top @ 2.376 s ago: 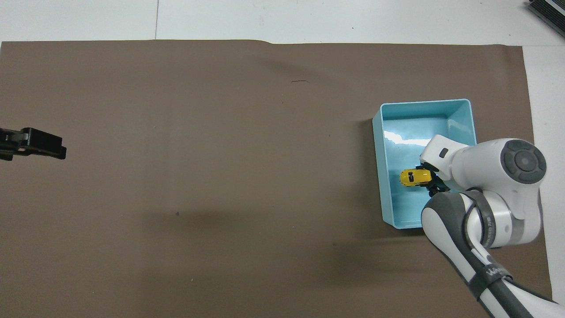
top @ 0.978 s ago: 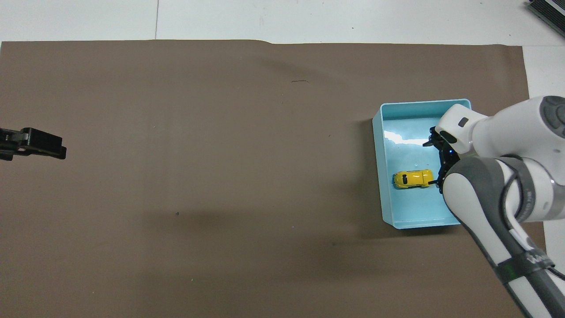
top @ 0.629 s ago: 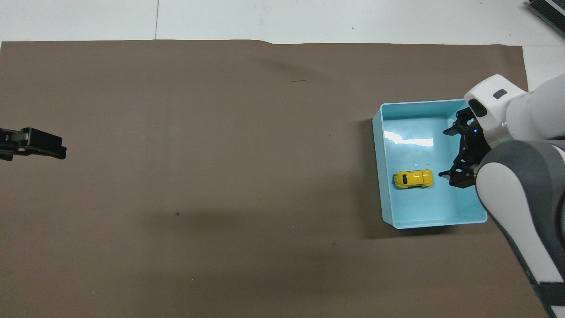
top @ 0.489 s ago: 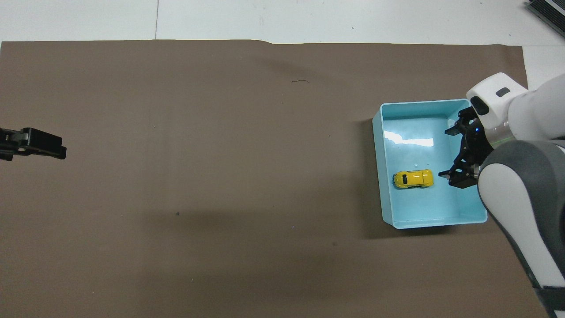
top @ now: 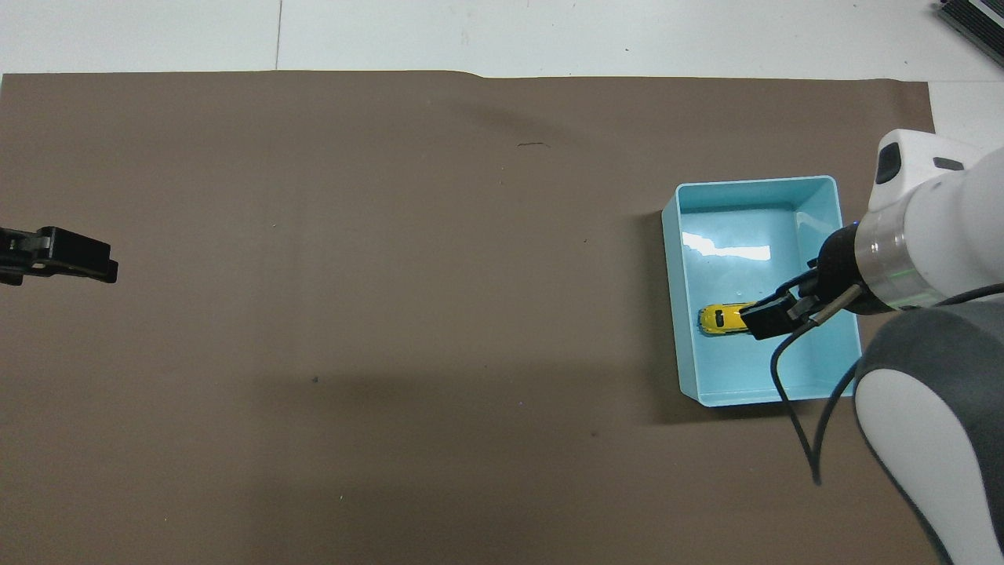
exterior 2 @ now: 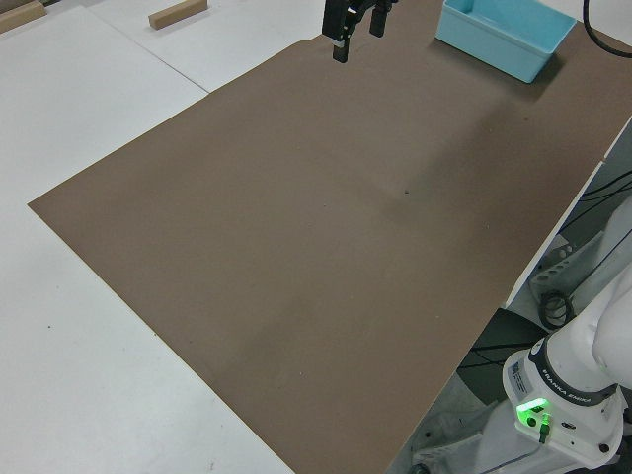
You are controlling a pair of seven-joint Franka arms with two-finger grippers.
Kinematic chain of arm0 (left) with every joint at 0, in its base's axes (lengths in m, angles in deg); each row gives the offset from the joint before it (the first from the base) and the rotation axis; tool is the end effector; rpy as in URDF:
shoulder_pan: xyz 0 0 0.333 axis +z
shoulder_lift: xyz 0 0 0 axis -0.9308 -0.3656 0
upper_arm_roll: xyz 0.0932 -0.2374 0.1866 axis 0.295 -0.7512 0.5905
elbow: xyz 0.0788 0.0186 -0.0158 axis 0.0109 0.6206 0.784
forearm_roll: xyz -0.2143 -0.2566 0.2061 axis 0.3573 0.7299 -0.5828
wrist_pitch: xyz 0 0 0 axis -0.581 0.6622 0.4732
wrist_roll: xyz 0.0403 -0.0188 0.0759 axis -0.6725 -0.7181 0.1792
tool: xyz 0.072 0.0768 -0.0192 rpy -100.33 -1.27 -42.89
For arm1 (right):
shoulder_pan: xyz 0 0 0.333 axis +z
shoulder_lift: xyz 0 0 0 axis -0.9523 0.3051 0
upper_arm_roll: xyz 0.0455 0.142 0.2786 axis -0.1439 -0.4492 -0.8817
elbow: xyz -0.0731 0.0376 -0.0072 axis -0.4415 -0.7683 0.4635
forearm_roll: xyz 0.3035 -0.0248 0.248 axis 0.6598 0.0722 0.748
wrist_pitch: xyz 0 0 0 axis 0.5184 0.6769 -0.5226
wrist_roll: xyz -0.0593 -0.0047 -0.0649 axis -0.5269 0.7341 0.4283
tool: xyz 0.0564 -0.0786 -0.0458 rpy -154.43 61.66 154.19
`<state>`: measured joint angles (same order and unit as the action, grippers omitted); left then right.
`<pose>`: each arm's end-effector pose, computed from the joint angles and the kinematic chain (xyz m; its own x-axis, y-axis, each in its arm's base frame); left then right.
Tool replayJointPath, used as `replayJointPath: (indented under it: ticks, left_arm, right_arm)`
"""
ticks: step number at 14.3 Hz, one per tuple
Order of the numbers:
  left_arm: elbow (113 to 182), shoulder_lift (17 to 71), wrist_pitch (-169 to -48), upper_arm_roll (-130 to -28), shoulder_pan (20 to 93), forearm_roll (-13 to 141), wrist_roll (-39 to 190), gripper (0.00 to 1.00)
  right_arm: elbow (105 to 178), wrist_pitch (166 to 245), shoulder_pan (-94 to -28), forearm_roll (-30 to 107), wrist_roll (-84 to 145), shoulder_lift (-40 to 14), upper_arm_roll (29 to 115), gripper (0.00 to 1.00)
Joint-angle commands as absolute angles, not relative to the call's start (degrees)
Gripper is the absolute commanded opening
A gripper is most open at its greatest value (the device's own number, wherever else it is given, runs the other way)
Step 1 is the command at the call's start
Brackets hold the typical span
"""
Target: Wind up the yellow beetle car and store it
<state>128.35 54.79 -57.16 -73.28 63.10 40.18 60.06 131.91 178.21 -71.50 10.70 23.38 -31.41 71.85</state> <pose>0.5428 -0.0250 0.6271 0.9982 -0.0419 -0.0426 -0.0412 -0.9990 0.0191 0.5291 0.0838 0.6236 0.9867 0.1617 -0.0146 0.1609 -0.9859 -0.0464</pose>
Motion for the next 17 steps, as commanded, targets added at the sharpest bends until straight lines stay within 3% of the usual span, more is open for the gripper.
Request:
replayJointPath:
  ticks: [1, 4, 7, 17]
  left_arm:
    - [126.7, 54.2, -55.6, -73.9, 64.1, 39.8, 59.2, 1.00]
    - [126.7, 54.1, -55.6, -73.9, 64.1, 39.8, 59.2, 1.00]
    - [126.7, 54.2, -55.6, -73.9, 64.1, 39.8, 59.2, 1.00]
    - [126.7, 54.2, -55.6, -73.9, 64.1, 39.8, 59.2, 1.00]
  right_arm:
    - [128.4, 174.9, -74.0, 9.5, 21.3, -30.3, 71.7, 1.00]
    - [126.4, 173.4, -75.7, 8.3, 21.5, -29.7, 71.8, 1.00]
    - [118.4, 168.1, -76.0, 8.2, 21.2, -25.6, 71.5, 1.00]
    - [119.1, 169.8, -75.3, 9.6, 20.9, -26.2, 71.2, 1.00]
